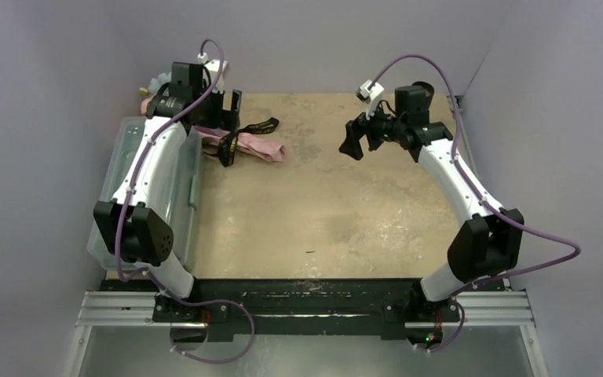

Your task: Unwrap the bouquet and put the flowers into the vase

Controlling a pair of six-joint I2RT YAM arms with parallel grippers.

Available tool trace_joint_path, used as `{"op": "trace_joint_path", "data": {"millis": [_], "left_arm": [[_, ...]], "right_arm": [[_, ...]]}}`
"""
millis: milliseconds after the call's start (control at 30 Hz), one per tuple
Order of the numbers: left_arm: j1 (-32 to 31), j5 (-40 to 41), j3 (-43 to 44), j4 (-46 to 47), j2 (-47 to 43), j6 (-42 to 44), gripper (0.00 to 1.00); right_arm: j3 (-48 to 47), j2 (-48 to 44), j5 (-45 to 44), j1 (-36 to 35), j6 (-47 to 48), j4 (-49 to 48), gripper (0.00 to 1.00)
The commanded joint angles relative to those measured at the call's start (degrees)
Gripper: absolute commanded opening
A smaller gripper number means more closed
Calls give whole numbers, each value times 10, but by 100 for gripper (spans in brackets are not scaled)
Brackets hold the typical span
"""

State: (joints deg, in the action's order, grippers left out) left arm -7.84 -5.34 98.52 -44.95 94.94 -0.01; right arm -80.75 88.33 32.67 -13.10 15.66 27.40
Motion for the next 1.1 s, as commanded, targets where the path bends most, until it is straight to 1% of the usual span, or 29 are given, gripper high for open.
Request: {"op": "trace_joint_path", "data": {"millis": [0,100,133,300,500,567,700,900,1000,1067], "left_arm": [[-4,10,88,5,24,-3,100],[0,11,141,-16,40,-3,100],[2,8,146,-21,40,-3,100],[5,12,132,-16,23,-10,100],[6,32,107,-19,10,-3,100],[6,34,100,-18,2,-3,100],[6,41,81,-17,-10,-3,100],[6,52,68,-16,-26,-3,100],[6,77,64,-16,-31,-5,100],[6,91,60,-14,-34,-12,100]], "right_arm": [[-63,27,17,-3,-5,-23,97],[-114,65,4,-18,13,-18,96],[-138,83,-4,-25,22,-10,96],[-258,192,-38,-60,50,29,96],[-420,331,-73,-133,34,64,95],[-452,366,-85,-159,32,57,95],[-482,419,-87,-199,10,11,98],[-509,488,-104,-249,-28,-71,98],[-523,519,-138,-266,-28,-102,97],[-521,532,-169,-277,-8,-130,97]]}}
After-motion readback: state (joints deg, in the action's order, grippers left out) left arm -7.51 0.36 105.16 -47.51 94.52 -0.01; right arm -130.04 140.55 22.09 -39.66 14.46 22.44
